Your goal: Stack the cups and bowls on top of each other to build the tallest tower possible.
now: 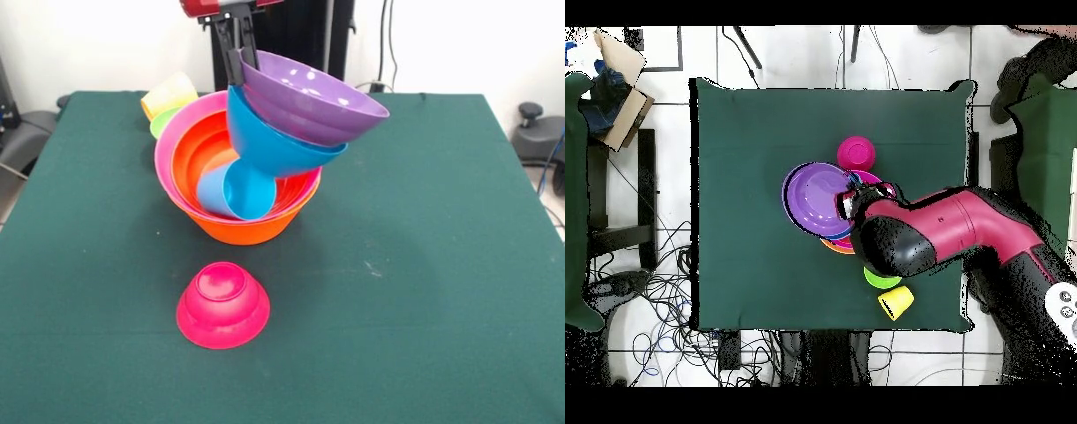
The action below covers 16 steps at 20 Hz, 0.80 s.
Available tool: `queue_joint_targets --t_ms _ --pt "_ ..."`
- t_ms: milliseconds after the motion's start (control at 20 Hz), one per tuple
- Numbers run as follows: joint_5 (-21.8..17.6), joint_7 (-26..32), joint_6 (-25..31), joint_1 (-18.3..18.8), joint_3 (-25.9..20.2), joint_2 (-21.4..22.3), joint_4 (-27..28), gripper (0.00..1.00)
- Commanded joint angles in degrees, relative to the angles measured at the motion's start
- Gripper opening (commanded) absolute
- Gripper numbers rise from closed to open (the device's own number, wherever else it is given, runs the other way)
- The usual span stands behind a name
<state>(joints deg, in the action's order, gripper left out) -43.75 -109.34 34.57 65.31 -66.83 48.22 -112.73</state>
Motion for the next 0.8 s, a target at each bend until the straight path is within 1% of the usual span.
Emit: queue_joint_targets --t_ms 50,100,150,250,350,500,650,800 --pt "0.85 13.82 2.14 2.92 -1.07 -1.6 -0.63 0.0" --pt "1.73 15.16 2.91 4.05 -2.03 -1.82 -0.87 0.0" --pt "3.18 18.02 4.48 6.11 -3.76 -2.23 -1.19 0.0" --pt "4.68 21.72 7.0 8.64 -5.7 -2.54 -1.03 0.0" --pt "5.53 24.22 9.08 10.31 -6.81 -2.56 -0.44 0.0" --pt "5.33 25.47 10.13 11.39 -7.3 -3.08 0.24 0.0" --pt "4.66 25.45 10.22 11.29 -7.1 -3.85 0.84 0.0" --pt "4.01 24.22 9.48 10.53 -6.63 -3.82 0.91 0.0"
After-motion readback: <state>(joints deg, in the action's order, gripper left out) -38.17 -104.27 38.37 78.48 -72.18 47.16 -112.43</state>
